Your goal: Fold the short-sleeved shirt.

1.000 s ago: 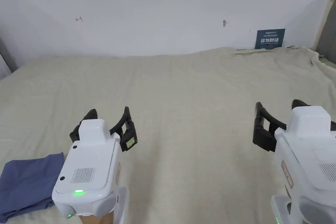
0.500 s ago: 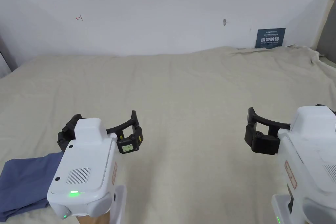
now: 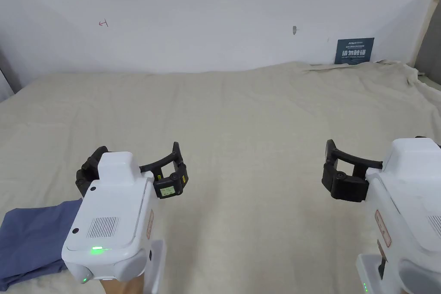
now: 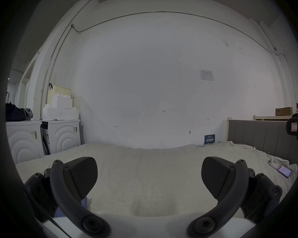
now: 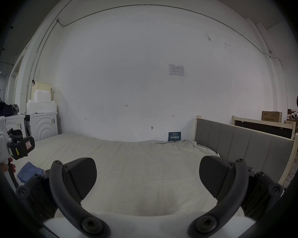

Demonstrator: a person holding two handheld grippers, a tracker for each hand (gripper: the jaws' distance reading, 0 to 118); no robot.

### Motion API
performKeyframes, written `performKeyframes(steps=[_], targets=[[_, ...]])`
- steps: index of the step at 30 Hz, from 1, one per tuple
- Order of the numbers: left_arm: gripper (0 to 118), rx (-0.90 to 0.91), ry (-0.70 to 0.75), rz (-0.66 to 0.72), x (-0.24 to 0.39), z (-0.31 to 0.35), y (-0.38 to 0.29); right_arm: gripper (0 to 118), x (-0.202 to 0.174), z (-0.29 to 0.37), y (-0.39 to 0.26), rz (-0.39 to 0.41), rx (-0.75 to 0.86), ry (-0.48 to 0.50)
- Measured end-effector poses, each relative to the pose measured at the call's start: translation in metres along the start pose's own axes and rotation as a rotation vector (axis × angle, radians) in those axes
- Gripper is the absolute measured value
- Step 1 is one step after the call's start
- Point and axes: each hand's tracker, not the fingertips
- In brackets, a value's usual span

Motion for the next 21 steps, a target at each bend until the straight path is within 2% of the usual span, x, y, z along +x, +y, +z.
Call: performKeyframes(steps=[21], targets=[[118,-0.009,-0.003,0.013,-0.0018,-0.0032,-0.0019,117,-0.0050,0.0014,0.0041,-0.002,0.008,0.000]])
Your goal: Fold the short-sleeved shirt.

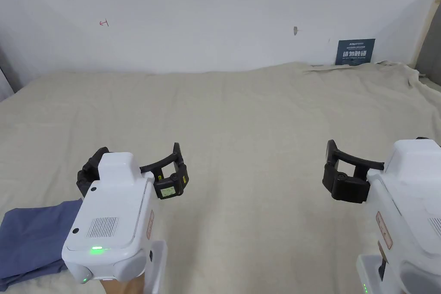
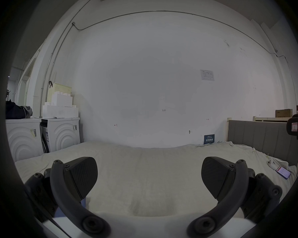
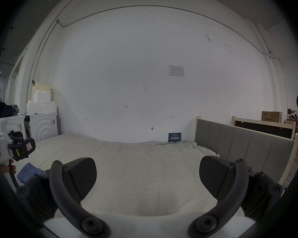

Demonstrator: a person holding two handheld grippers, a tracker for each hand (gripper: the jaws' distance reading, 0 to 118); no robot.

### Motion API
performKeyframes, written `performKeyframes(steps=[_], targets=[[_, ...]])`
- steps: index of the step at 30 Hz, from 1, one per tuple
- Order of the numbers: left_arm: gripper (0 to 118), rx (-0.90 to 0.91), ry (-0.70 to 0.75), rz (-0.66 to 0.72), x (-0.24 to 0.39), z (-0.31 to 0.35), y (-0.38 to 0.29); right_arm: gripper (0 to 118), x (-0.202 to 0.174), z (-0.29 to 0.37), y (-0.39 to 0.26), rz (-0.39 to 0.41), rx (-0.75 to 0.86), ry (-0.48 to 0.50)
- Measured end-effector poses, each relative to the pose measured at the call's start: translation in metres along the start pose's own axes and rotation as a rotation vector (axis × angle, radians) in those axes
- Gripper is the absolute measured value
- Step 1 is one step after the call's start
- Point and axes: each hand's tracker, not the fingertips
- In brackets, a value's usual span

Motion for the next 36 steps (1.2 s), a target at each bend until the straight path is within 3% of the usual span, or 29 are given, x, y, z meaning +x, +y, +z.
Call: performKeyframes(steps=[36], targets=[[118,-0.007,-0.008,-0.002,0.0030,0.0005,-0.0023,117,0.0018,-0.0015,0.0008,0.003,0.003,-0.004]])
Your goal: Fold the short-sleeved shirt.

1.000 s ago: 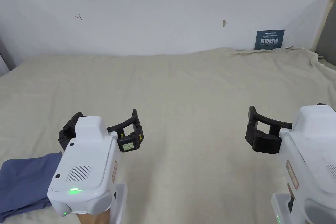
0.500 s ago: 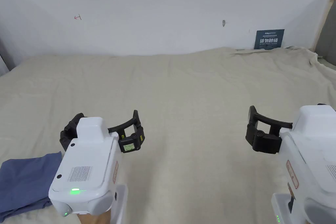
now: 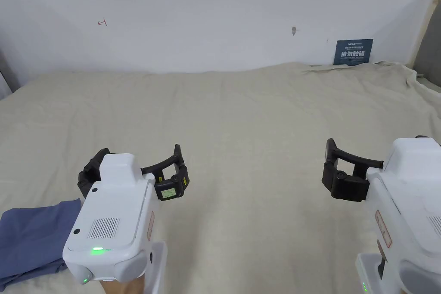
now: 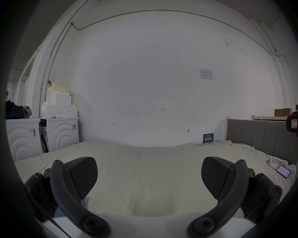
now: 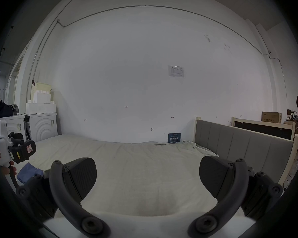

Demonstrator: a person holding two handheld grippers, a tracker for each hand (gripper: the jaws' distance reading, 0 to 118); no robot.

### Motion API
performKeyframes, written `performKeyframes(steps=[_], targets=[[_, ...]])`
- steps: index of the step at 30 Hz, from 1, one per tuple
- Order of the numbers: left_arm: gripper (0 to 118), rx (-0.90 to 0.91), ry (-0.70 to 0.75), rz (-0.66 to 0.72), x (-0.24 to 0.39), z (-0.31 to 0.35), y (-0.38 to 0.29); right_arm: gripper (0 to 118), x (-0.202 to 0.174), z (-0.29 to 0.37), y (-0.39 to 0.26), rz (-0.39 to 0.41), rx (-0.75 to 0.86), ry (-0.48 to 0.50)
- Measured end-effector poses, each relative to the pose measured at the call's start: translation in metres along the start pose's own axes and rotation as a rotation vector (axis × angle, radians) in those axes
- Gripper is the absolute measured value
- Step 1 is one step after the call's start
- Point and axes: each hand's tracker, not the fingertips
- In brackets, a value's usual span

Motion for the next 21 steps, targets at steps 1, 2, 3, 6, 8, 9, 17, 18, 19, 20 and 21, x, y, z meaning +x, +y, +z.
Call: performKeyframes(steps=[1,2,3,6,8,9,17,18,19,20,21], targets=[[118,-0.001,0.000,0.001,-0.0001,0.0001,0.0000,117,0.0000,-0.0001,0.0002,-0.001,0.000,0.000],[118,0.001,0.001,0.001,-0.0003,0.0003,0.0000,117,0.0001,-0.0003,0.0002,-0.002,0.000,0.000],[118,0.001,0.001,0.000,-0.0003,0.0005,0.0000,117,-0.0002,0.0000,0.0003,-0.003,0.000,-0.001],[118,0.002,0.003,-0.002,-0.0006,0.0011,0.0000,117,-0.0005,0.0004,0.0003,0.000,-0.001,-0.001],[118,0.001,0.004,0.003,-0.0008,0.0011,0.0002,117,-0.0021,0.0015,0.0015,0.001,-0.002,0.000],[118,0.001,0.004,0.005,-0.0012,0.0010,0.0001,117,-0.0025,0.0018,0.0017,0.001,-0.002,-0.001],[118,-0.001,0.004,0.005,-0.0025,0.0008,-0.0003,117,0.0008,0.0013,0.0001,-0.005,0.003,-0.001],[118,-0.001,0.004,0.004,-0.0026,0.0011,-0.0003,117,0.0009,0.0014,0.0003,-0.005,0.004,-0.001],[118,0.000,0.006,0.004,-0.0025,0.0012,-0.0003,117,0.0006,0.0021,0.0009,-0.005,0.004,0.002],[118,0.000,0.006,0.005,-0.0024,0.0012,-0.0002,117,0.0004,0.0027,0.0013,-0.008,0.006,0.006],[118,0.000,0.005,0.008,-0.0027,0.0014,-0.0001,117,0.0003,0.0028,0.0017,-0.014,0.003,0.005]])
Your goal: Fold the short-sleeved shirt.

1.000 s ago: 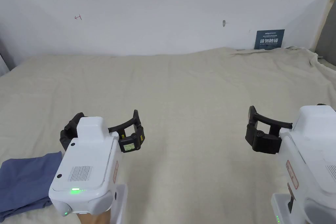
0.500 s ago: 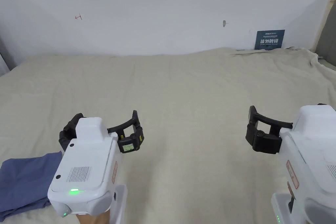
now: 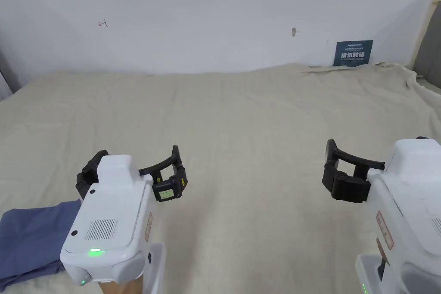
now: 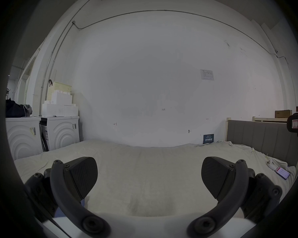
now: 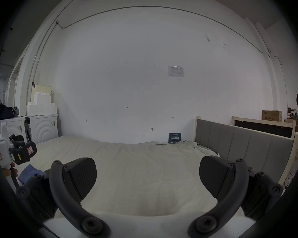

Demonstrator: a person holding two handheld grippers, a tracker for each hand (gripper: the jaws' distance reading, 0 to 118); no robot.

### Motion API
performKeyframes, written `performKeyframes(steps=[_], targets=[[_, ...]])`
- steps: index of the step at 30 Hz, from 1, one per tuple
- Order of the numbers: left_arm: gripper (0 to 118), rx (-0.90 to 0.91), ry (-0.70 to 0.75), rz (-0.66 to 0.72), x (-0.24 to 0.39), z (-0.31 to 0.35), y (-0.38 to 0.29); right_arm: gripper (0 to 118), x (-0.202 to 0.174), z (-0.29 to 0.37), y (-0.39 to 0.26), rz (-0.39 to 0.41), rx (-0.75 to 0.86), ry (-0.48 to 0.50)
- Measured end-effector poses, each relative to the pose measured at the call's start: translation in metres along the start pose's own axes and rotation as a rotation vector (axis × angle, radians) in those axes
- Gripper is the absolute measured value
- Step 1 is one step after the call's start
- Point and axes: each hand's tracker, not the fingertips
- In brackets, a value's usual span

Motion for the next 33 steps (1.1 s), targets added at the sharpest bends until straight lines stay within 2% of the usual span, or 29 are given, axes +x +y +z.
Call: performKeyframes(steps=[4,6,9,11,14,18,21,23,33], targets=[[118,0.000,-0.004,0.004,0.000,0.001,0.001,117,-0.001,-0.004,0.004,-0.027,-0.058,-0.022],[118,0.003,-0.004,0.002,0.000,0.001,0.001,117,0.000,-0.007,0.007,-0.091,-0.123,-0.033],[118,0.002,-0.004,0.005,-0.002,0.001,0.001,117,0.006,-0.017,0.013,-0.197,-0.306,-0.002],[118,0.001,-0.001,0.009,-0.002,0.000,0.001,117,0.010,-0.028,0.013,-0.228,-0.435,-0.057],[118,0.002,0.000,0.014,-0.003,0.000,0.001,117,0.006,-0.038,0.010,-0.195,-0.564,-0.167],[118,0.001,0.000,0.013,-0.003,0.000,0.001,117,0.003,-0.051,0.002,-0.104,-0.677,-0.154],[118,0.002,0.001,0.009,-0.004,0.000,0.002,117,0.000,-0.050,-0.003,-0.101,-0.652,-0.177],[118,0.001,0.000,0.009,-0.004,0.000,0.002,117,-0.004,-0.042,-0.003,-0.105,-0.604,-0.166],[118,0.005,0.002,0.006,-0.005,0.001,0.003,117,-0.001,-0.038,-0.001,-0.117,-0.561,-0.144]])
